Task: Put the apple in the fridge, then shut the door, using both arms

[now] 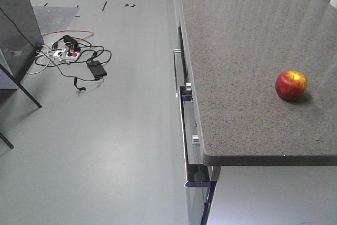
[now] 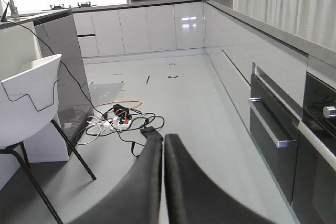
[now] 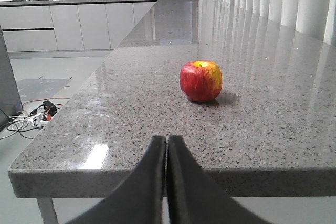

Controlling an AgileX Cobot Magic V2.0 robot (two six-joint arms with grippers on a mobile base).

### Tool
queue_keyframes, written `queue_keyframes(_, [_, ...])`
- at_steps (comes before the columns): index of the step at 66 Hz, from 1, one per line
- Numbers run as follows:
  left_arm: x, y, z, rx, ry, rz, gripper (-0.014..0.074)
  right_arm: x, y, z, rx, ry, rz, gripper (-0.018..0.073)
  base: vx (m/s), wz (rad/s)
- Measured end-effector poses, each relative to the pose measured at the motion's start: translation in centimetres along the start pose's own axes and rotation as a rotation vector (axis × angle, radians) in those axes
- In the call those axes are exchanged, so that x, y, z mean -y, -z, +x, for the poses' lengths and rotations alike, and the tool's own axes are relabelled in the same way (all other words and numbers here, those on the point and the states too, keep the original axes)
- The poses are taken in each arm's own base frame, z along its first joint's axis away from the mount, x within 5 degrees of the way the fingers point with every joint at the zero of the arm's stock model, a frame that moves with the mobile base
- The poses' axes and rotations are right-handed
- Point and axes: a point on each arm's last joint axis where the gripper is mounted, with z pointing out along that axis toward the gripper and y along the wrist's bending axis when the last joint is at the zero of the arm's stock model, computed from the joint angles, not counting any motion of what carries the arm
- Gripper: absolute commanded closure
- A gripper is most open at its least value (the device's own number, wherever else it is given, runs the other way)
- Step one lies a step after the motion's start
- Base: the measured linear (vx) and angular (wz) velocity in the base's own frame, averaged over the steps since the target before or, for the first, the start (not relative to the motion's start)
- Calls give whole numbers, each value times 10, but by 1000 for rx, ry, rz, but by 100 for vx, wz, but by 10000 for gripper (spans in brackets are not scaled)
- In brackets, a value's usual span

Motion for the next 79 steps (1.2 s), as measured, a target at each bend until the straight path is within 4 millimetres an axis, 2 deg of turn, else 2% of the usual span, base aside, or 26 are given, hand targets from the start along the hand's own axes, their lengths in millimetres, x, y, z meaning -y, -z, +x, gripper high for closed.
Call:
queue_keyframes(35, [0, 0, 0, 0, 0, 0, 603, 0, 0, 0, 0, 1, 0, 562, 0, 0])
queue_keyframes(55, [0, 0, 0, 0, 0, 0, 603, 2, 0, 0, 1, 216, 17, 562, 0, 0])
queue_keyframes(79, [0, 0, 0, 0, 0, 0, 603, 1, 0, -1, 11, 193, 14, 562, 0, 0])
